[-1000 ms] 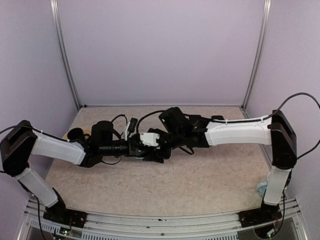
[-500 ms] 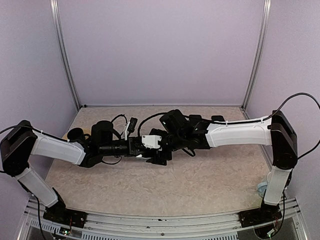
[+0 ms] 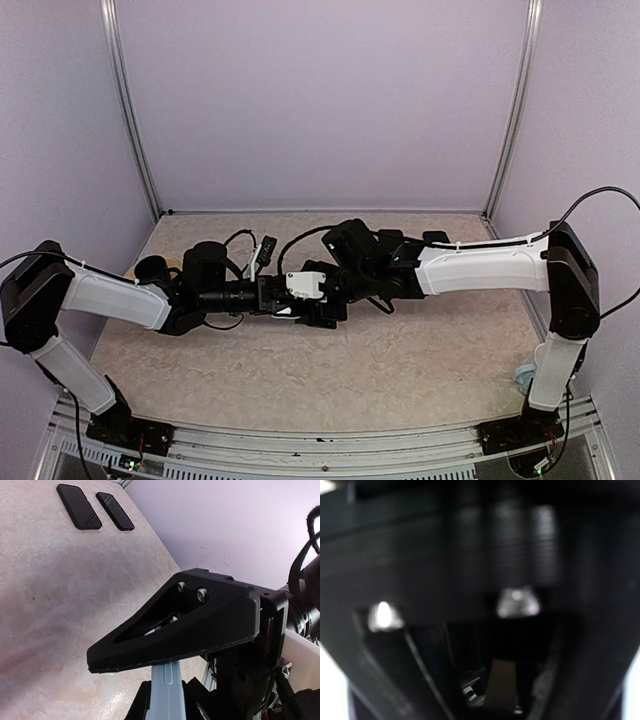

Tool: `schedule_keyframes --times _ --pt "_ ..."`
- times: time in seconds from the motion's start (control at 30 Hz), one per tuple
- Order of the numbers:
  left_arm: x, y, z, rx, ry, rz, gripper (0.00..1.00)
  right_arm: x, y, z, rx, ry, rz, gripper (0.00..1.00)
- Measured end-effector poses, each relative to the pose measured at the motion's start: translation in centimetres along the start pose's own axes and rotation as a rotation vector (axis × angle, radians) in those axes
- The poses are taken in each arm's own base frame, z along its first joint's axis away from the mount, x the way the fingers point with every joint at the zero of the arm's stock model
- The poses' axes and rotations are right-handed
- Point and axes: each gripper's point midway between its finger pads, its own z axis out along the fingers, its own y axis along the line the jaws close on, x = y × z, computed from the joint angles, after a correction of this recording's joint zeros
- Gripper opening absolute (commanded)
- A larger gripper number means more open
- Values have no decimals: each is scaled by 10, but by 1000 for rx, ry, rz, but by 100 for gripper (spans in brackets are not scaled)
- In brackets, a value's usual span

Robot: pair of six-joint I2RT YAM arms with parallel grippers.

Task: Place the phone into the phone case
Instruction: Pass from the left arm to the right

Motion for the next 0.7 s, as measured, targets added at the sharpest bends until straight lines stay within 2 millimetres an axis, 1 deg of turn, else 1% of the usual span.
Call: schedule_keyframes --times 0.13,0.23,0.37,0.47,0.5,0.57,0.7 --pt "-1 0 0 -4 -7 1 0 2 -2 -3 -3 -2 18 87" --pt "-3 1 -1 -9 -14 2 0 6 -4 -8 -3 0 33 92" --pt "-4 1 -1 -9 -16 2 0 9 -7 -17 -2 5 42 91" --pt "-4 1 -1 -11 -19 3 0 9 -7 -19 -7 2 44 90" --pt "-4 1 -1 -11 -19 3 0 9 -6 -19 -10 2 46 91" --pt "-4 1 -1 -11 -19 3 0 9 -5 -19 -17 -1 47 99" --pt "-4 1 -1 -11 -19 3 0 6 -2 -19 -33 -16 48 100"
